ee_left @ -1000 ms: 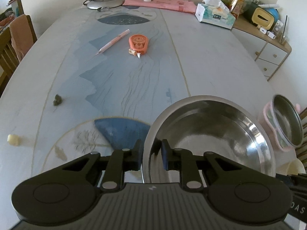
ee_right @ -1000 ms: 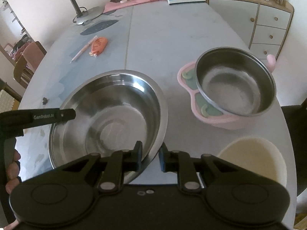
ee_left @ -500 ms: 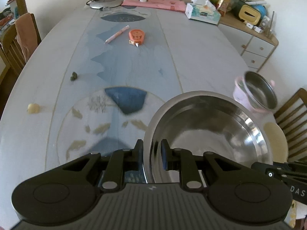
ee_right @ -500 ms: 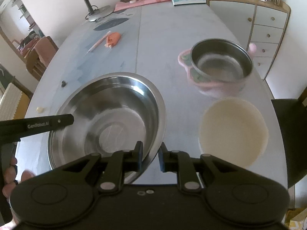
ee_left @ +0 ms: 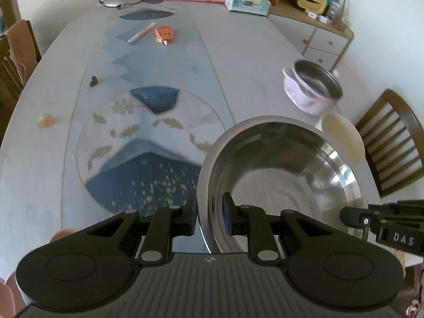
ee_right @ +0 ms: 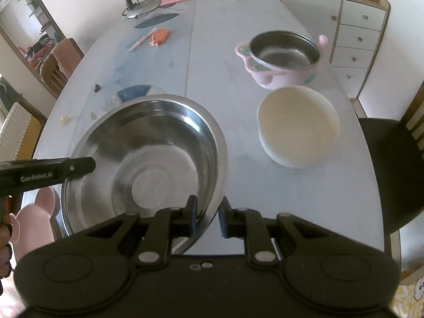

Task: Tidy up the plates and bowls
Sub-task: 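Carry the steel bowl with both grippers over the plate stack and lower it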

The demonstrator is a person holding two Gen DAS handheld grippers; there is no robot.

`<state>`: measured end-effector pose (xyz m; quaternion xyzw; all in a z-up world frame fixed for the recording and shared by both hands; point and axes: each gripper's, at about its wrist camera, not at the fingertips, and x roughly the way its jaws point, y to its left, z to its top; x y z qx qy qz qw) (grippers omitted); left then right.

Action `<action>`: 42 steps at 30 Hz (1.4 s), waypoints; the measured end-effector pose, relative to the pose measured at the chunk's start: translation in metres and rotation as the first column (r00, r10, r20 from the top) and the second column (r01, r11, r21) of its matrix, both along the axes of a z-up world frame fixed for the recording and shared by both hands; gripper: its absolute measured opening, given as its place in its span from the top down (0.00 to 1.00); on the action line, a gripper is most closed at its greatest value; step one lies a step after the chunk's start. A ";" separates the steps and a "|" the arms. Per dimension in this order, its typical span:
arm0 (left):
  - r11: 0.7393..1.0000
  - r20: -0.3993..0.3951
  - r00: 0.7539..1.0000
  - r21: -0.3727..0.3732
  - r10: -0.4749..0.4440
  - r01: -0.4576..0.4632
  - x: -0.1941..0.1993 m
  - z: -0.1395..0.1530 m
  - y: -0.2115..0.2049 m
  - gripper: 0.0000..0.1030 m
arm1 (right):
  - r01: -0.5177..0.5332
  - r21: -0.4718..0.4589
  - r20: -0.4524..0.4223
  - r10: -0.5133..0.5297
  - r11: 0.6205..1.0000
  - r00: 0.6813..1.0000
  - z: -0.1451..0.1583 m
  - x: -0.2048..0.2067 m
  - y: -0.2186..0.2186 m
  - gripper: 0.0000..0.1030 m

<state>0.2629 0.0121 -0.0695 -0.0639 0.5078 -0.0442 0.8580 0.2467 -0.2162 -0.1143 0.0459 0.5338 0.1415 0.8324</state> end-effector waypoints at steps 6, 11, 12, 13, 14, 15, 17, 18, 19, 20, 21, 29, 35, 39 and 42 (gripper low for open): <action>0.999 -0.023 0.999 0.003 -0.048 0.048 -0.027 -0.006 -0.008 0.82 | -0.002 -0.027 0.007 0.002 1.000 1.000 0.002 -0.023 -0.004 0.84; 0.996 -0.047 0.995 0.005 -0.091 0.092 -0.049 -0.013 -0.016 0.82 | 0.014 -0.037 -0.012 -0.014 0.999 1.000 -0.005 -0.042 -0.011 0.85; 0.995 -0.052 0.993 0.006 -0.102 0.102 -0.053 -0.015 -0.017 0.82 | 0.013 -0.043 -0.015 -0.014 0.999 1.000 -0.007 -0.044 -0.012 0.85; 0.994 -0.055 0.993 0.006 -0.109 0.109 -0.056 -0.017 -0.018 0.82 | 0.012 -0.047 -0.019 -0.013 0.999 1.000 -0.009 -0.047 -0.013 0.85; 0.993 -0.061 0.992 0.005 -0.114 0.115 -0.059 -0.018 -0.020 0.82 | 0.015 -0.048 -0.025 -0.016 0.999 1.000 -0.011 -0.051 -0.014 0.85; 0.993 -0.067 0.990 0.002 -0.121 0.121 -0.062 -0.020 -0.022 0.82 | 0.016 -0.051 -0.033 -0.018 0.999 0.999 -0.014 -0.054 -0.016 0.85; 0.991 -0.079 0.988 -0.005 -0.135 0.135 -0.067 -0.024 -0.025 0.82 | 0.019 -0.058 -0.043 -0.022 0.998 0.999 -0.019 -0.059 -0.018 0.85; 0.990 -0.085 0.986 -0.003 -0.144 0.144 -0.070 -0.026 -0.027 0.82 | 0.023 -0.063 -0.048 -0.026 0.998 0.999 -0.022 -0.061 -0.020 0.85; 0.988 -0.089 0.984 0.001 -0.154 0.154 -0.073 -0.028 -0.030 0.82 | 0.026 -0.069 -0.052 -0.029 0.997 0.998 -0.024 -0.064 -0.021 0.85; 0.987 -0.093 0.982 0.005 -0.162 0.163 -0.075 -0.030 -0.032 0.82 | 0.029 -0.072 -0.058 -0.033 0.997 0.998 -0.026 -0.067 -0.022 0.85; 0.986 -0.098 0.981 0.005 -0.168 0.169 -0.077 -0.032 -0.033 0.82 | 0.031 -0.074 -0.062 -0.036 0.997 0.997 -0.028 -0.069 -0.023 0.85; 0.980 -0.127 0.971 -0.006 -0.200 0.201 -0.091 -0.044 -0.038 0.82 | 0.032 -0.087 -0.096 -0.040 0.996 0.995 -0.040 -0.086 -0.027 0.85; 0.978 -0.150 0.967 -0.018 -0.207 0.207 -0.096 -0.054 -0.037 0.82 | 0.030 -0.094 -0.115 -0.041 0.995 0.992 -0.046 -0.090 -0.026 0.85; 0.977 -0.162 0.963 -0.026 -0.215 0.214 -0.097 -0.058 -0.036 0.82 | 0.035 -0.097 -0.123 -0.047 0.995 0.991 -0.050 -0.092 -0.026 0.84; 0.975 -0.166 0.961 -0.037 -0.221 0.217 -0.097 -0.058 -0.036 0.82 | 0.040 -0.099 -0.131 -0.053 0.994 0.990 -0.051 -0.091 -0.026 0.81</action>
